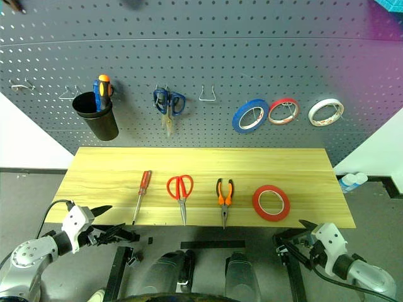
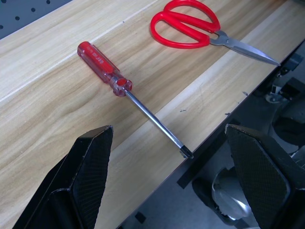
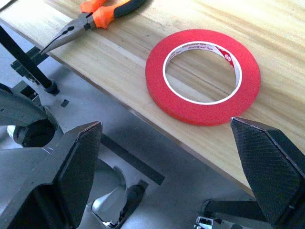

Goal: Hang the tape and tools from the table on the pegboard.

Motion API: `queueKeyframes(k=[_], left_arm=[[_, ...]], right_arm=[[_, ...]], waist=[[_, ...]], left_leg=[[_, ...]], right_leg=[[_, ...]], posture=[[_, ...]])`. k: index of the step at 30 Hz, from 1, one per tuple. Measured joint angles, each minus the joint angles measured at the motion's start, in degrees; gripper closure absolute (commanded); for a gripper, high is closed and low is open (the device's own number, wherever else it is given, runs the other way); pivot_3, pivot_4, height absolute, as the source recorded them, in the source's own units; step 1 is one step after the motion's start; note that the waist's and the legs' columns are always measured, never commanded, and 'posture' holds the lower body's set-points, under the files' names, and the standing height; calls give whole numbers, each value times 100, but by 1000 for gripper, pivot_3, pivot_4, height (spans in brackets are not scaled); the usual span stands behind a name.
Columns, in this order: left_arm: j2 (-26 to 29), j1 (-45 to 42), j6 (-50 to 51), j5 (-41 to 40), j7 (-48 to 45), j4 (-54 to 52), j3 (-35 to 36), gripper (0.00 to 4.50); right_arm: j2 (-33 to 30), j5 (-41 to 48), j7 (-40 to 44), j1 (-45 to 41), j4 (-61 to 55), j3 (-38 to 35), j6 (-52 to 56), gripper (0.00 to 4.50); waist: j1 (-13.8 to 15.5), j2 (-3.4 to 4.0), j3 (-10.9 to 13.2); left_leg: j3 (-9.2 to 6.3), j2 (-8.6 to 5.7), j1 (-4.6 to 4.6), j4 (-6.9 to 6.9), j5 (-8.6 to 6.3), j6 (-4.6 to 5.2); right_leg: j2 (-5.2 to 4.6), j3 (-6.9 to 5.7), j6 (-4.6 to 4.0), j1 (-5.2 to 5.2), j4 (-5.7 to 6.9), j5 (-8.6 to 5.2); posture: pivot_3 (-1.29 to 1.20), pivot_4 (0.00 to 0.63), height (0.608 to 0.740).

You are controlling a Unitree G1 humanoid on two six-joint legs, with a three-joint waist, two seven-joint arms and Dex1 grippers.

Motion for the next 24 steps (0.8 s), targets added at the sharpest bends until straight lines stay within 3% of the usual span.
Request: queueKeyframes(k=[8, 24], left_arm=[[0, 0, 7, 0, -1, -51, 0, 572], [0, 1, 17, 0, 6, -106, -1, 572]], right_arm=[[1, -3, 17, -18, 134, 0, -150, 0], [-2, 56, -175, 247, -812, 1, 459, 0]], waist=[[-1, 0, 0], [1, 0, 0]], left_leg=[[0, 0, 0, 0, 0, 0], [-1, 1, -3, -7, 0, 0]], right_leg=[[0, 0, 0, 0, 0, 0], [0, 1, -1, 0, -11, -1]], posture=[[-62, 171, 733], [-60, 168, 733]])
